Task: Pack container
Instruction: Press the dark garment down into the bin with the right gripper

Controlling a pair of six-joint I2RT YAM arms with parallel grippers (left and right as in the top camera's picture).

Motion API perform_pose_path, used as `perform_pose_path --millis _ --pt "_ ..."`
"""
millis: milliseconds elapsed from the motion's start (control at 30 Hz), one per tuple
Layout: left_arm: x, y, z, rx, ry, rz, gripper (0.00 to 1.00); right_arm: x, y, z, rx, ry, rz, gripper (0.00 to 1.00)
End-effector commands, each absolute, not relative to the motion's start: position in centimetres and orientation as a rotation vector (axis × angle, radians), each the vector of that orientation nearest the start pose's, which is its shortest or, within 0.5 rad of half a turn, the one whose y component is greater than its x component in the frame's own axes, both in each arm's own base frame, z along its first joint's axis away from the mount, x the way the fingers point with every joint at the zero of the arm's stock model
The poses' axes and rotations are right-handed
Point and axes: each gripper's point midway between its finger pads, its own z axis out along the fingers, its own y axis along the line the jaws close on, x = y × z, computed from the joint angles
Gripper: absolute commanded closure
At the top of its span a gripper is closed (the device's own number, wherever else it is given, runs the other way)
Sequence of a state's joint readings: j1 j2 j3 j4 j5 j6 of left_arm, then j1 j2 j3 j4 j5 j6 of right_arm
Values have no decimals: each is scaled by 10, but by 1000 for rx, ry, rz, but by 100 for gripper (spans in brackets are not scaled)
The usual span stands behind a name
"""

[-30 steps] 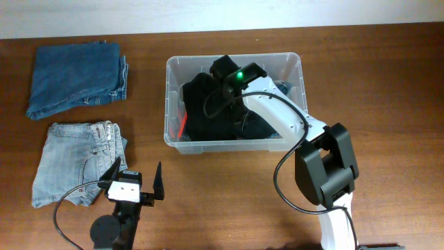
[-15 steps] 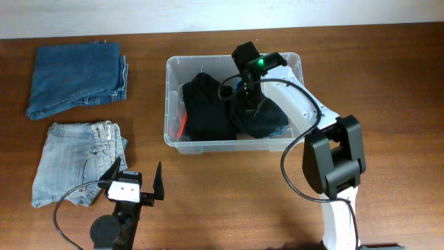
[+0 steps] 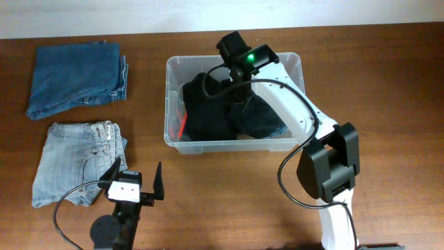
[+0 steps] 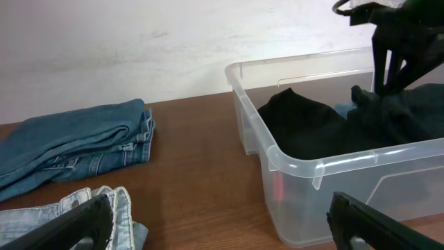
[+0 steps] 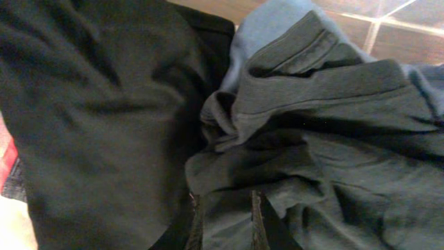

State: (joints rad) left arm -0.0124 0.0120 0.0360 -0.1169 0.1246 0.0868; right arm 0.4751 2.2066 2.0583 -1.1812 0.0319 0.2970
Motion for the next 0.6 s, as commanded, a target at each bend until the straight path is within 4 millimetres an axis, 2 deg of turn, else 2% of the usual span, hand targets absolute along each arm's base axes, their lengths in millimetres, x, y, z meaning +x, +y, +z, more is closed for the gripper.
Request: perform_pose_path --millis 0,100,167,267,333,433,533,567 --pt "242 -25 159 190 1653 -48 1 433 214 79 -201 2953 66 82" --pt "242 -25 159 190 1652 -48 1 431 223 59 -272 2976 115 83" --pt "242 -25 159 190 1652 -48 1 429 234 59 -323 2976 206 82" --pt "242 -25 159 190 1652 -48 0 432 237 68 -324 2951 232 86" --pt "242 -25 159 190 1653 -48 1 436 239 87 -343 2911 248 86" --pt "242 -25 159 190 1652 -48 0 445 239 134 -347 2811 259 86" --pt "242 -25 159 190 1653 -48 1 461 223 188 -261 2681 198 81" --pt "242 -25 159 190 1653 -48 1 465 218 196 -225 2663 192 79"
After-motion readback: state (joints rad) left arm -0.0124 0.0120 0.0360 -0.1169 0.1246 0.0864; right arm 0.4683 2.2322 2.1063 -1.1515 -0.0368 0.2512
